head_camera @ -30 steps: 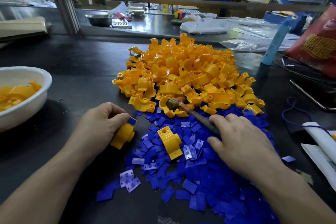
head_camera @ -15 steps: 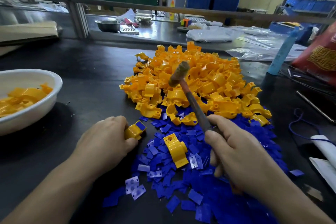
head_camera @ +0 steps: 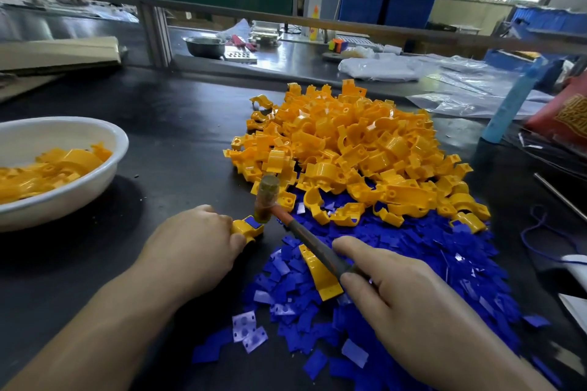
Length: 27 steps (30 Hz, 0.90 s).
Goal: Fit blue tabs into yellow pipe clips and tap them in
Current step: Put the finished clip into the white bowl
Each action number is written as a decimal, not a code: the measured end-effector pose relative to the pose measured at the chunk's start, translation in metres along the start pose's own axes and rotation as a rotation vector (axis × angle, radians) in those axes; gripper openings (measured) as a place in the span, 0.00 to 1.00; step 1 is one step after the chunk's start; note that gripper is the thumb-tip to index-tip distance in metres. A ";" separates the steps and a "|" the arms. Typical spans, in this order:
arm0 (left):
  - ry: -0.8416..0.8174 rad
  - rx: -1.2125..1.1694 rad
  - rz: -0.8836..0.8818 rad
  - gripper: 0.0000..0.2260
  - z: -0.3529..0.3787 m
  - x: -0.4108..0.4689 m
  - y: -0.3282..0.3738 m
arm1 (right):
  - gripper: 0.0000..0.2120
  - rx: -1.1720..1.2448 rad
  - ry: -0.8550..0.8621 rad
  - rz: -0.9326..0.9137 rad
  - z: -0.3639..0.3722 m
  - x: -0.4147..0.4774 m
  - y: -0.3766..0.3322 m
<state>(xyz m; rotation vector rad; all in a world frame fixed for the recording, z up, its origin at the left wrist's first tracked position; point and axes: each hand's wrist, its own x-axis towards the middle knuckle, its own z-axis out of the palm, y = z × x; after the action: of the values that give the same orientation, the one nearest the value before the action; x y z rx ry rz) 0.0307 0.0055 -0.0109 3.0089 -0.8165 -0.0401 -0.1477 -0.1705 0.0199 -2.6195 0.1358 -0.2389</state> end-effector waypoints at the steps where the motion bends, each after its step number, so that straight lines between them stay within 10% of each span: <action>1: -0.001 0.013 0.007 0.16 0.000 0.000 0.000 | 0.13 -0.007 0.015 -0.006 0.000 0.000 -0.002; 27: 0.024 0.041 0.034 0.16 0.003 0.000 0.000 | 0.11 -0.152 0.025 -0.020 0.001 0.010 -0.001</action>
<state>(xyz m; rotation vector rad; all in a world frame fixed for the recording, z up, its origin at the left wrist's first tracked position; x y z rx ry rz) 0.0308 0.0052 -0.0140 3.0265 -0.8761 0.0134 -0.1372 -0.1705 0.0206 -2.7704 0.1407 -0.2782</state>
